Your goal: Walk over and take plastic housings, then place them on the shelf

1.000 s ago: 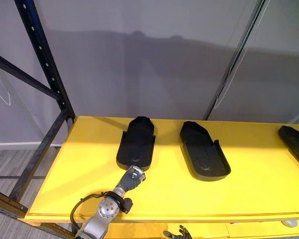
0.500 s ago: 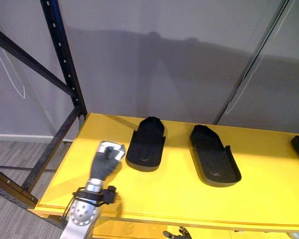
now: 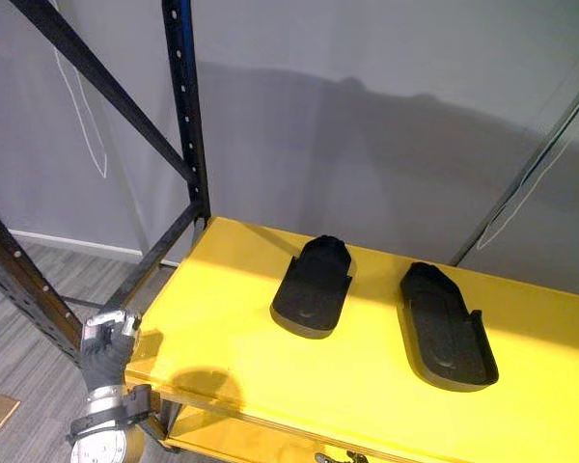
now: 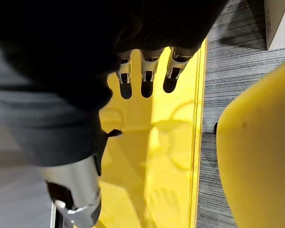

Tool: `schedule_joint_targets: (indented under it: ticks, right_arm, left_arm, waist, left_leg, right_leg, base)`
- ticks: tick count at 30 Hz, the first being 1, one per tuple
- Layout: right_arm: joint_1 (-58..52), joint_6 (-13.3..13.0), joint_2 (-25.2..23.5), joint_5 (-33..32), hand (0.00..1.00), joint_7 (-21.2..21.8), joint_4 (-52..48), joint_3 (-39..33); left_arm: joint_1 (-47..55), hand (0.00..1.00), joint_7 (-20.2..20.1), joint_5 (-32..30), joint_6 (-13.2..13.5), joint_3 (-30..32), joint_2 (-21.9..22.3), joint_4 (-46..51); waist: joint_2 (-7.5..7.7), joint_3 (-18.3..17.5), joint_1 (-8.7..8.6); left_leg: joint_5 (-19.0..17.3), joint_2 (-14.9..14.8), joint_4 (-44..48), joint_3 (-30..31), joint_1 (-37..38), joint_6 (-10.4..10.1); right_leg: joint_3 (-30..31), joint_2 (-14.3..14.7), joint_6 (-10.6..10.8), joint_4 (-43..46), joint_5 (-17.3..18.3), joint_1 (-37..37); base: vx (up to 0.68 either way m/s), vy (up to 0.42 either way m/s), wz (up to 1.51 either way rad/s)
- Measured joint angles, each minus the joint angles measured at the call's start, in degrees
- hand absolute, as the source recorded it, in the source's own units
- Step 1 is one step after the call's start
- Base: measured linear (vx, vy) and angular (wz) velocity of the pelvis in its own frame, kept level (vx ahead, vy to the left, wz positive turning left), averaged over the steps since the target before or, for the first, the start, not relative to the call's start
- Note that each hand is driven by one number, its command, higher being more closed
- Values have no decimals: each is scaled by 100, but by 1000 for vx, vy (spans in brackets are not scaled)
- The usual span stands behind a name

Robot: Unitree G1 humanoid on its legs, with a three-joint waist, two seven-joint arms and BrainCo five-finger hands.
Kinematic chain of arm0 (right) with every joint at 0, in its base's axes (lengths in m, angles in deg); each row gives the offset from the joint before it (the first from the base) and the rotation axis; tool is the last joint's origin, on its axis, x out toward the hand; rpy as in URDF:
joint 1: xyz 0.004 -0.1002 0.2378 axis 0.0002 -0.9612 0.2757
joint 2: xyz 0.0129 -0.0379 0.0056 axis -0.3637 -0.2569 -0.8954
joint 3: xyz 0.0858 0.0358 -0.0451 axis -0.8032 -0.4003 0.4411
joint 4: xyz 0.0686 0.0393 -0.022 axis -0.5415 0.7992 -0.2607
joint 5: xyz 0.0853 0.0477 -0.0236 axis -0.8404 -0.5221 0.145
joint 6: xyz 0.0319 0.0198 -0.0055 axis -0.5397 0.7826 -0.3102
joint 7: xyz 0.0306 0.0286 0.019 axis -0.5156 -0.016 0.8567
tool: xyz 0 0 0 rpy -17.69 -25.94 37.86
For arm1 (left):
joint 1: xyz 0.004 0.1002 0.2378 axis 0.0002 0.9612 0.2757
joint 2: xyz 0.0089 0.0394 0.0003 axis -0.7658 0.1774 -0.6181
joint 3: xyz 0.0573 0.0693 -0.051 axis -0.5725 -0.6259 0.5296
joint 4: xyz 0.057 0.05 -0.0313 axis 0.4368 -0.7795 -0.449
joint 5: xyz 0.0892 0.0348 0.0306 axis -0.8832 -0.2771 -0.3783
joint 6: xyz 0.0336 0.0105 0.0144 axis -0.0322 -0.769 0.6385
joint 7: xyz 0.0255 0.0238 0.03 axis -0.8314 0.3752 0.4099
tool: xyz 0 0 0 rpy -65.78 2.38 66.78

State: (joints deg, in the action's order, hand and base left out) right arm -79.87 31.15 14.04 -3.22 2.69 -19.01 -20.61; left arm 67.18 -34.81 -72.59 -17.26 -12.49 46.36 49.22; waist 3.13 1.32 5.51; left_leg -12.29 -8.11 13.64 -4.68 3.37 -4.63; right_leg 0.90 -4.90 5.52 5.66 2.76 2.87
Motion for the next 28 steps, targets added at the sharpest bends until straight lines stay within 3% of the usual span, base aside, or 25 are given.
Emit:
schedule_joint_targets:
  ticks: [5,11,12,13,18,22,23,28]
  right_arm:
    - [-23,4,42,-35,0,-75,-65,211]
    - [-51,14,46,-39,0,-116,-141,231]
    - [-50,15,53,-52,0,-119,-146,261]
    - [-54,19,62,-56,0,-123,-160,314]
    - [-138,34,67,-62,0,-210,-374,387]
    - [-185,33,70,-84,0,-236,-460,383]
    - [-190,33,81,-104,0,-240,-460,376]
    - [-158,32,185,-123,0,-242,-428,311]
  left_arm:
    - [85,100,-15,-151,-227,307,164,-1038]
    - [104,100,118,-252,-115,1007,291,-1498]
    - [104,100,150,-245,-210,1166,287,-1764]
    - [87,100,147,-231,-109,1212,289,-1847]
    - [-173,100,309,-208,-645,1596,213,-3651]
    - [-189,100,451,-122,-750,1700,215,-4617]
    - [-240,0,462,-123,-746,1729,205,-4917]
    - [-722,0,242,-33,-804,1833,46,-5989]
  waist:
    - [8,-4,-15]
    - [-8,-8,-20]
    - [-10,-7,-26]
    - [-16,-7,-23]
    - [-78,-15,-82]
    - [-131,-25,-126]
    - [-155,-36,-124]
    - [-323,-50,-137]
  left_leg:
    - [-26,15,24,-43,1,46]
    - [-18,19,28,-133,13,41]
    - [-19,21,27,-141,14,46]
    - [-16,17,25,-143,16,46]
    - [35,20,-87,-173,94,32]
    - [98,-4,-293,-216,235,-7]
    - [108,-13,-340,-239,259,-21]
    - [177,-68,-596,-347,390,-105]
  right_leg:
    - [3,-24,6,36,5,-20]
    - [28,-40,20,133,61,-79]
    - [28,-44,20,133,61,-79]
    - [27,-46,20,135,61,-80]
    - [21,-62,18,126,61,-64]
    - [19,-47,15,49,61,11]
    - [23,-37,13,18,58,21]
    - [63,27,1,-98,45,35]
  base:
    - [-32,5,-2]
    - [-1,0,-1]
    - [0,0,0]
    - [0,0,0]
    - [0,0,0]
    - [5,-6,-1]
    - [22,-18,-6]
    - [44,-25,-8]
